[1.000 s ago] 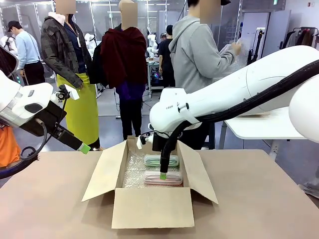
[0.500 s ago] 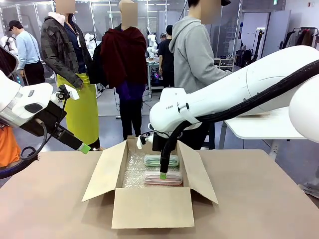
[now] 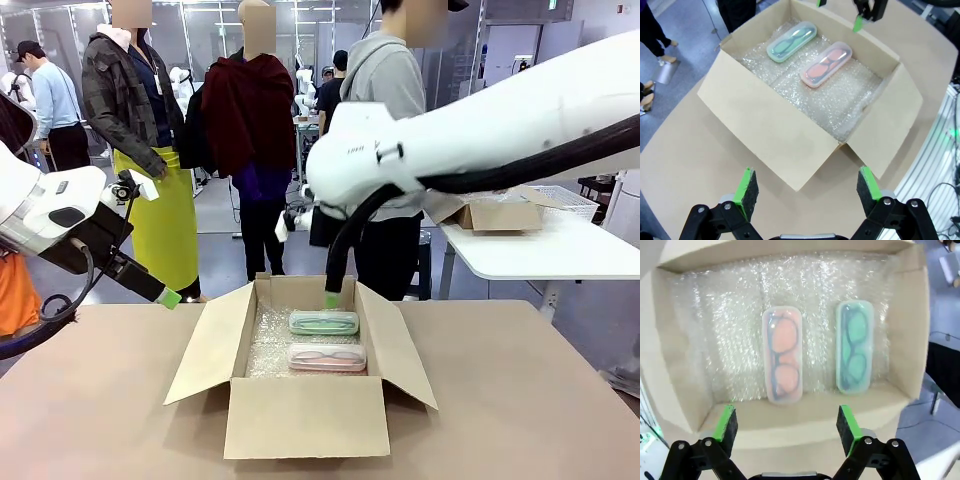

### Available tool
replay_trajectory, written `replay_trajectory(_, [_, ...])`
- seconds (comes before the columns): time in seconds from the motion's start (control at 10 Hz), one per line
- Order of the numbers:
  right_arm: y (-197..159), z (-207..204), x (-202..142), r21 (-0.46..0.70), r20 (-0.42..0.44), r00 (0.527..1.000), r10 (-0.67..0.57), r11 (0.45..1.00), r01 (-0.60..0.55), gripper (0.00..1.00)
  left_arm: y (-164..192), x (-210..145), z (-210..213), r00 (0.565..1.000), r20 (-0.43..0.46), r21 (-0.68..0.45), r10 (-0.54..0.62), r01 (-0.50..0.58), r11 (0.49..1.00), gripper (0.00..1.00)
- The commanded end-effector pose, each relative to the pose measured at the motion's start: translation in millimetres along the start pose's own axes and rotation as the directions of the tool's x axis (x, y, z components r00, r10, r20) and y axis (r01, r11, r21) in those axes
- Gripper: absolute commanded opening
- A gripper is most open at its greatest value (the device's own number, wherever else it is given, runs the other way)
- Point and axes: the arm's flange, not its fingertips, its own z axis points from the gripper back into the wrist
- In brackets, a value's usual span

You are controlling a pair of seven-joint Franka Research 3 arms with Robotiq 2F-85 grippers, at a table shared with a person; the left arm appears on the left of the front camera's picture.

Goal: Pack the glasses set securely to prepare it for shipping.
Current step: Position the Package Box on the left side of the table.

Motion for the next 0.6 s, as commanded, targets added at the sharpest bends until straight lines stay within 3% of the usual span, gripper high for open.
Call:
replay_trajectory(0.0, [16.0,4.9,-28.2,0.011,0.014,0.997,-0.080,0.997,0.080,1.00,1.0,-1.4,1.3,1.000,0.007,-0.012,0.000,0.000,1.000,1.00])
replay_trajectory(0.1, [18.5,17.0,-44.8,-0.017,0.027,0.991,-0.128,0.992,0.129,1.00,1.0,-1.4,1.3,1.000,0.007,-0.012,0.000,0.000,1.000,1.00])
replay_trajectory(0.3, [34.2,33.7,-100.9,-0.013,0.139,0.949,-0.283,0.958,0.287,1.00,1.0,-1.4,1.3,1.000,0.007,-0.012,0.000,0.000,1.000,1.00])
replay_trajectory(0.5, [69.5,33.3,-182.8,0.012,0.288,0.832,-0.475,0.870,0.493,1.00,1.0,-1.4,1.3,1.000,0.007,-0.012,0.000,0.000,1.000,1.00])
